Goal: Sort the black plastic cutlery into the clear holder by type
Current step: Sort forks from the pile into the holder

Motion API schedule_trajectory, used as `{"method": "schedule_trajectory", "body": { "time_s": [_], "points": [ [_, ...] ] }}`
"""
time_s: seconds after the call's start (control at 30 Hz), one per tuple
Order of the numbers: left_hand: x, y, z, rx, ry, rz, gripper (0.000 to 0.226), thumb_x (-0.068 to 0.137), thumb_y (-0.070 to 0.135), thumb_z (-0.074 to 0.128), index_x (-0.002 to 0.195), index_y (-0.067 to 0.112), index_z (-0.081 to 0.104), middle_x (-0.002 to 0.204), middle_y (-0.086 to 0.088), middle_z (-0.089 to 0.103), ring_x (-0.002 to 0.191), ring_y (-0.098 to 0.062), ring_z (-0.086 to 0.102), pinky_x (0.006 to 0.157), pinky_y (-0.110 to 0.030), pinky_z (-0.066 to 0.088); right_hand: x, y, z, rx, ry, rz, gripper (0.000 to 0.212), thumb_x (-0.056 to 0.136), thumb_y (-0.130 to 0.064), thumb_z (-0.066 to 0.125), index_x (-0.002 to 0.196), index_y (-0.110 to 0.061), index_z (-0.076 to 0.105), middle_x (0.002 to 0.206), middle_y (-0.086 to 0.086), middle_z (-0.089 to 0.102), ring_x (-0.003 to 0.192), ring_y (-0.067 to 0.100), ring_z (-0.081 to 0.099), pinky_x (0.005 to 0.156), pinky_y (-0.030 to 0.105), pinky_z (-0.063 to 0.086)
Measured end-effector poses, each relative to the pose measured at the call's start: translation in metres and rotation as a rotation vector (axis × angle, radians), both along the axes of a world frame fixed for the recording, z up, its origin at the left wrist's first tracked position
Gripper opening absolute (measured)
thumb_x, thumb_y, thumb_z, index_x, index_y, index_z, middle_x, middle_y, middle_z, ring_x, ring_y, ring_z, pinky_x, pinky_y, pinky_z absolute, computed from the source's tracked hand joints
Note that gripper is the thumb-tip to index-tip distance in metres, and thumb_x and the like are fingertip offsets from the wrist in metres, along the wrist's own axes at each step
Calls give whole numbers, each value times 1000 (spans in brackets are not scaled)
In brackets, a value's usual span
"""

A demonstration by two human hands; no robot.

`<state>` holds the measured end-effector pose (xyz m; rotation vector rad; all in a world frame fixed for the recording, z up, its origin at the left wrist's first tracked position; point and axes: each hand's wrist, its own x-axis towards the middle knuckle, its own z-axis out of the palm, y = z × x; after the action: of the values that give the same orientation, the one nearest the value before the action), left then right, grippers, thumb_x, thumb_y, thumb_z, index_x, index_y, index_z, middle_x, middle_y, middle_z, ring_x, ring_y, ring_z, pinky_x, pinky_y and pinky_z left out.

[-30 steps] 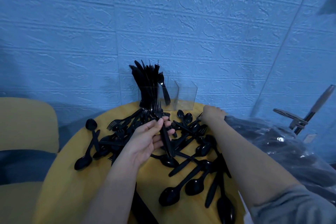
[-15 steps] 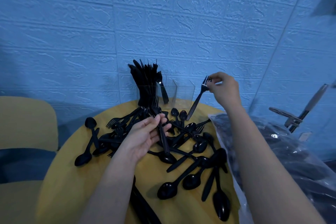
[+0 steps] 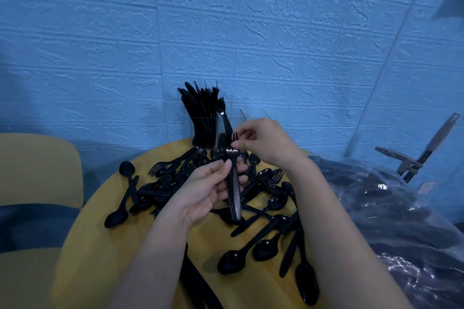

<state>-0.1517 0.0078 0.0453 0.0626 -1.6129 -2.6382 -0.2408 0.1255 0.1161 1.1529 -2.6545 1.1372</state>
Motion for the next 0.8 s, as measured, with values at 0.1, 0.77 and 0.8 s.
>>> {"method": "schedule_trajectory", "body": {
  "time_s": [0.1, 0.77, 0.8],
  "points": [
    [-1, -1, -3, -45, -20, 10, 20, 92, 12, 52, 106, 6, 64, 84, -2, 73, 70, -12, 70, 60, -25, 57, -7, 4, -4, -19, -79, -39, 10, 83, -27, 72, 83, -17, 69, 73, -4, 65, 72, 15, 64, 69, 23, 49],
    [-6, -12, -7, -1, -38, 138, 17, 91, 11, 54, 103, 8, 66, 81, 0, 73, 72, -13, 71, 63, -27, 59, -67, 44, -57, 236, -247, -540, 12, 83, -7, 67, 95, -6, 66, 92, 13, 62, 76, 27, 59, 68, 33, 50],
    [-6, -13, -8, -1, -37, 142, 17, 91, 11, 54, 103, 8, 66, 82, 0, 73, 72, -13, 71, 63, -27, 59, -66, 45, -51, 162, -226, -558, 9, 83, -8, 67, 91, -11, 65, 97, 12, 64, 84, 28, 61, 74, 34, 51]
  ]
}}
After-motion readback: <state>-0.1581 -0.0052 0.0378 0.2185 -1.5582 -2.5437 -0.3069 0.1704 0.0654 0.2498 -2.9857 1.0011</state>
